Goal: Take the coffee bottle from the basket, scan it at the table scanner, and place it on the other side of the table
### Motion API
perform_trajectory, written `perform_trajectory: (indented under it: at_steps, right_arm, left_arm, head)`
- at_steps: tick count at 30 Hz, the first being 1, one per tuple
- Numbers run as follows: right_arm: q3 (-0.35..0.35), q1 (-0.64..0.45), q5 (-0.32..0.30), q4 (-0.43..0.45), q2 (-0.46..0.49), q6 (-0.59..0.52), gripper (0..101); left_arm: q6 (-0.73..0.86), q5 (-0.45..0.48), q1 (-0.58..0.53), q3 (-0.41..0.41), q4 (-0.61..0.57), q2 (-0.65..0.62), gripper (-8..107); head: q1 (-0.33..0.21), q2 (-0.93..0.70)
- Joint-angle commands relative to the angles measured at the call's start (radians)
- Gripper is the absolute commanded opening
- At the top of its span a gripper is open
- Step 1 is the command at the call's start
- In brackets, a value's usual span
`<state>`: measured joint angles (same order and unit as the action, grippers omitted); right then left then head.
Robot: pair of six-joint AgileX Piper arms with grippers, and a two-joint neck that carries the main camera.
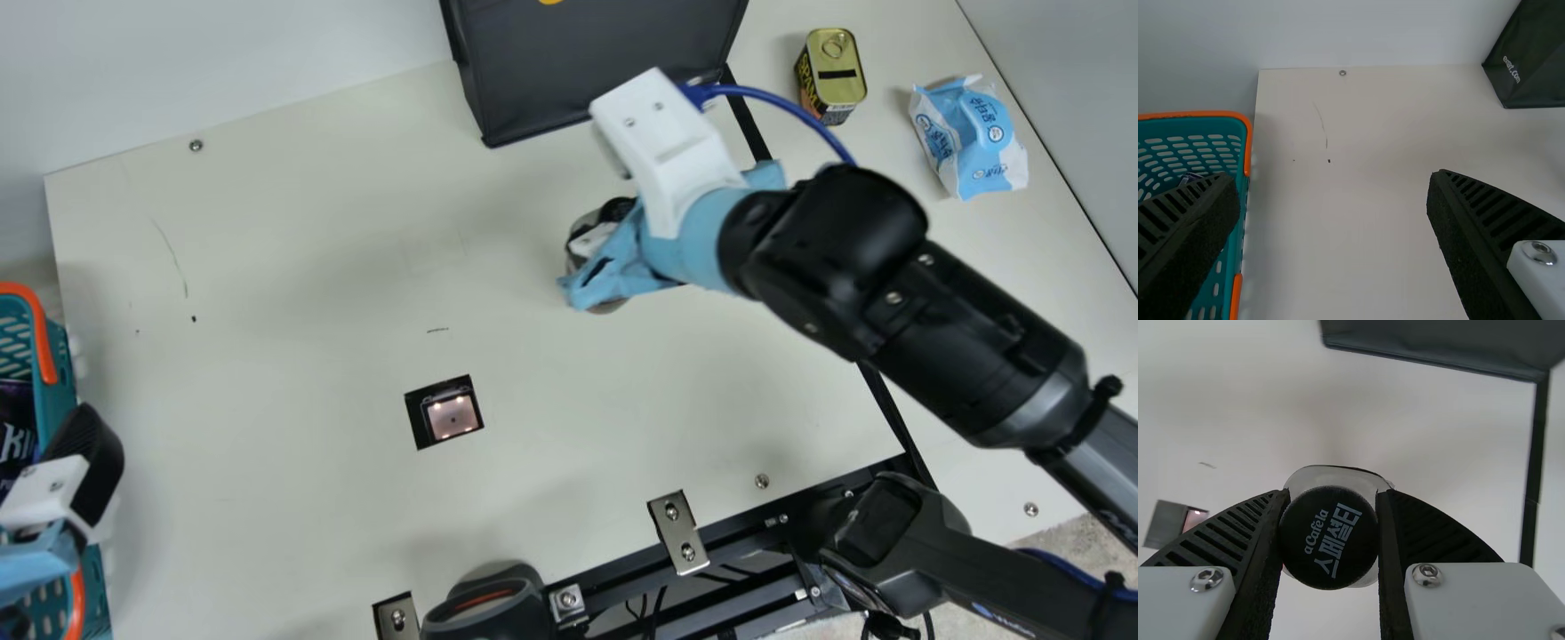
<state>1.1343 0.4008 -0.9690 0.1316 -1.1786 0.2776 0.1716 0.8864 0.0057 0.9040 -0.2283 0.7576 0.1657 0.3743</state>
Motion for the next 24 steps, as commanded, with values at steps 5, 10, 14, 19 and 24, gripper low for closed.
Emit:
perform_trajectory:
  at_steps: [5, 10, 14, 19, 24]
  right_arm:
    - [-0.042, -0.291, 0.014, -0.073, 0.029, -0.152, 0]
    - [-0.054, -0.475, 0.026, -0.136, 0.024, -0.27, 0]
    - [-0.053, -0.608, 0.036, -0.179, 0.006, -0.352, 0]
    - [-0.039, -0.761, 0.054, -0.228, -0.036, -0.452, 0]
    - [-0.021, -0.874, 0.076, -0.264, -0.087, -0.526, 0]
  left_arm:
    - [0.0, 0.0, 0.0, 0.0, 0.0, 0.0, 90]
    - [0.0, 0.0, 0.0, 0.0, 0.0, 0.0, 90]
    - [0.0, 0.0, 0.0, 0.0, 0.0, 0.0, 90]
    - [0.0, 0.0, 0.0, 0.0, 0.0, 0.0, 90]
    - [0.0, 0.0, 0.0, 0.0, 0.0, 0.0, 90]
  head:
    - [-0.027, 0.002]
    - [-0.027, 0.002]
    - [-0.027, 0.002]
    - [-0.027, 0.002]
    - [-0.027, 0.002]
